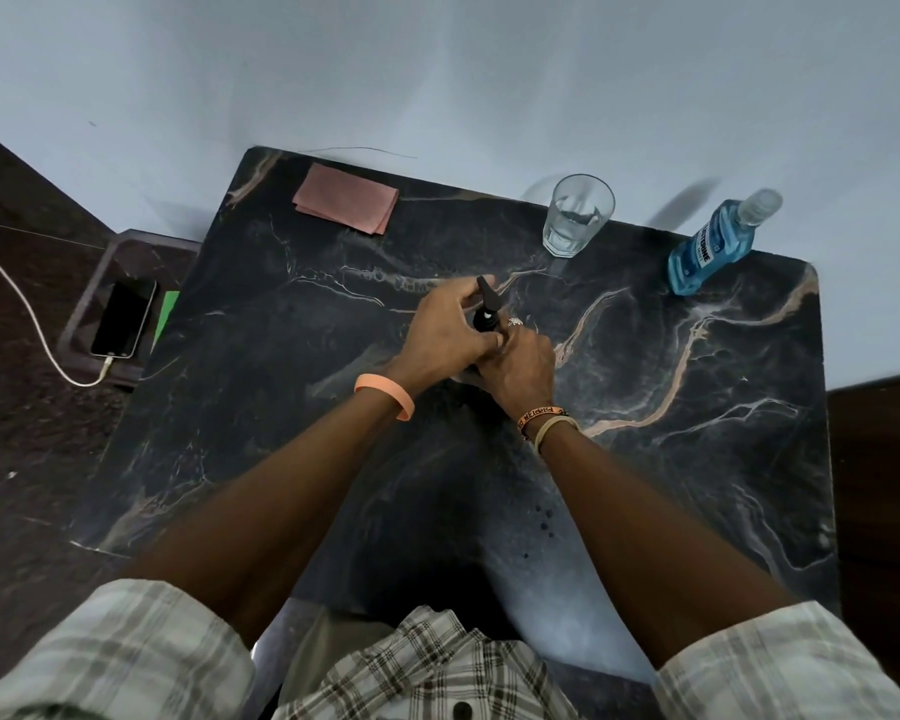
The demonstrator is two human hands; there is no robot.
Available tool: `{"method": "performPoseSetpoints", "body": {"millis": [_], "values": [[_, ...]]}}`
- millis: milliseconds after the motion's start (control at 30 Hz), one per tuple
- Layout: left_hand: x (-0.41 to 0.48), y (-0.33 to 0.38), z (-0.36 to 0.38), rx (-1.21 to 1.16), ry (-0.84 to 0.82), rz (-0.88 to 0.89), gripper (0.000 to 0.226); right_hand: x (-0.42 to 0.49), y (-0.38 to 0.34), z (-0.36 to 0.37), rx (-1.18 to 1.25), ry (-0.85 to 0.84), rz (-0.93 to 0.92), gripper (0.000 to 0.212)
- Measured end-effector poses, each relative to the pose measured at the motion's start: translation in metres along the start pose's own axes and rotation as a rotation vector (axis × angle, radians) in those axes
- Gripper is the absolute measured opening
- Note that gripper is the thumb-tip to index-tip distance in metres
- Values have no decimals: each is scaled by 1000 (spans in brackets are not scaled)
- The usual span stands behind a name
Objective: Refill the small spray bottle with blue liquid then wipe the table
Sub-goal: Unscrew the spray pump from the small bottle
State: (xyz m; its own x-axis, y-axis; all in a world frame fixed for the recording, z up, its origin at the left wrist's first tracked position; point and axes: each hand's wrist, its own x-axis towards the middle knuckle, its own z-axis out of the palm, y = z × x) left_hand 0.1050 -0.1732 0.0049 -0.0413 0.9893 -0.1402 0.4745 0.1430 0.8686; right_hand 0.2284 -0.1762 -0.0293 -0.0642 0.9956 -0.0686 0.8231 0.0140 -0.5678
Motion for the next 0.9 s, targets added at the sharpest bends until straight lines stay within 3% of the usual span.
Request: {"method": "performPoseSetpoints", "body": {"millis": [100, 233, 300, 433, 567, 700, 833, 900], "values": [[-1, 1, 1, -157, -20, -104, 73, 1, 0, 1, -22, -11, -14, 33], [1, 1, 0, -16, 27, -61, 83, 0, 0, 0, -10, 21, -46, 34], [0, -2, -2, -66, -10, -56, 86, 0, 1, 0, 12, 3, -27, 37], [-1, -7, -4, -13, 10, -3, 68, 1, 1, -1, 49, -17, 14, 41], [0, -4, -8, 5, -32, 18, 80, 0, 1, -1, 36, -2, 23, 31], [0, -1, -11, 105, -24, 78, 58, 1, 3, 0, 53, -28, 48, 45], [2, 4, -15, 147, -66, 104, 65, 3, 4, 2, 44, -31, 33, 37], [2, 5, -16, 129, -102, 130, 52, 3, 4, 2, 60, -24, 52, 38]]}}
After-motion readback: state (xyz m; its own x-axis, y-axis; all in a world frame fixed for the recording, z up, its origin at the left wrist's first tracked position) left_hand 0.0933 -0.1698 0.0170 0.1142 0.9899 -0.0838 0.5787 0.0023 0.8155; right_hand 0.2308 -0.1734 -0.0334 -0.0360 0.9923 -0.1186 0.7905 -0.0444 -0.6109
